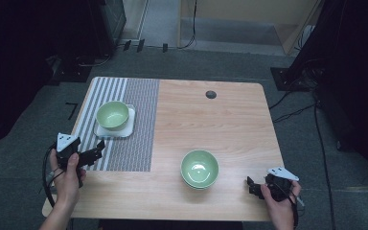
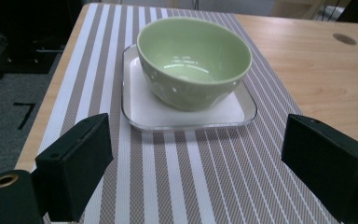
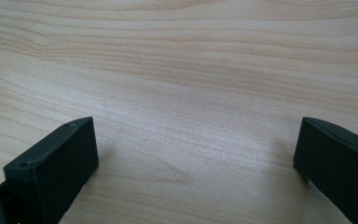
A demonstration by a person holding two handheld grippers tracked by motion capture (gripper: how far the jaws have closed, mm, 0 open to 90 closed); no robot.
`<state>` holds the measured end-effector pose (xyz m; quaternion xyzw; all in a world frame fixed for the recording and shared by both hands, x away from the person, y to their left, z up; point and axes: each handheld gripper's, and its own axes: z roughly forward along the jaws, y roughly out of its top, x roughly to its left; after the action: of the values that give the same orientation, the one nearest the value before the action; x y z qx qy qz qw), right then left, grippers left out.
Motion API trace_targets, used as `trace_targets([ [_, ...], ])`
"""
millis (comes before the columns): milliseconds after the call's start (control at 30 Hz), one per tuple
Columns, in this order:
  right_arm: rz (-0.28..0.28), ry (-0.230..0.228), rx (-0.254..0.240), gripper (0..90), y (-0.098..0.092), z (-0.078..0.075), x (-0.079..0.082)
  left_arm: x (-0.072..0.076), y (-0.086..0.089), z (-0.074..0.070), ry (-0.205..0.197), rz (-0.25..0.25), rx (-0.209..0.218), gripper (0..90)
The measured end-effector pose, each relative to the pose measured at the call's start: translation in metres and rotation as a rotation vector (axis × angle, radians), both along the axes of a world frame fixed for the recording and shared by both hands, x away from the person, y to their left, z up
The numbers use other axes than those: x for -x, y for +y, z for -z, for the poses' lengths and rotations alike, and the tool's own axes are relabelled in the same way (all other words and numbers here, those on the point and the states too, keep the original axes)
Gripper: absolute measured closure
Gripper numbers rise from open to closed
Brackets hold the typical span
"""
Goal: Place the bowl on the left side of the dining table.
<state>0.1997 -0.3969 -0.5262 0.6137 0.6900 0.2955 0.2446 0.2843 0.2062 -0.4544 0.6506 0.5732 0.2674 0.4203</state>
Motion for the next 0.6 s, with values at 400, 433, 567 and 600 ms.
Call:
trace_targets([
  [400,0.000,0.000,0.000,0.0,0.000,0.000,0.000,0.015,0.013,0.015,0.015,-0.015,-0.018,8.3],
  [433,0.000,0.000,0.000,0.0,0.000,0.000,0.000,0.017,0.014,0.016,0.015,-0.016,-0.025,8.3],
  [567,0.000,0.000,0.000,0.0,0.000,0.000,0.000,0.022,0.016,0.021,0.024,-0.010,-0.038,8.3],
  [600,0.001,0.000,0.000,0.0,0.000,0.000,0.000,0.023,0.017,0.021,0.025,-0.011,-0.039,8.3],
])
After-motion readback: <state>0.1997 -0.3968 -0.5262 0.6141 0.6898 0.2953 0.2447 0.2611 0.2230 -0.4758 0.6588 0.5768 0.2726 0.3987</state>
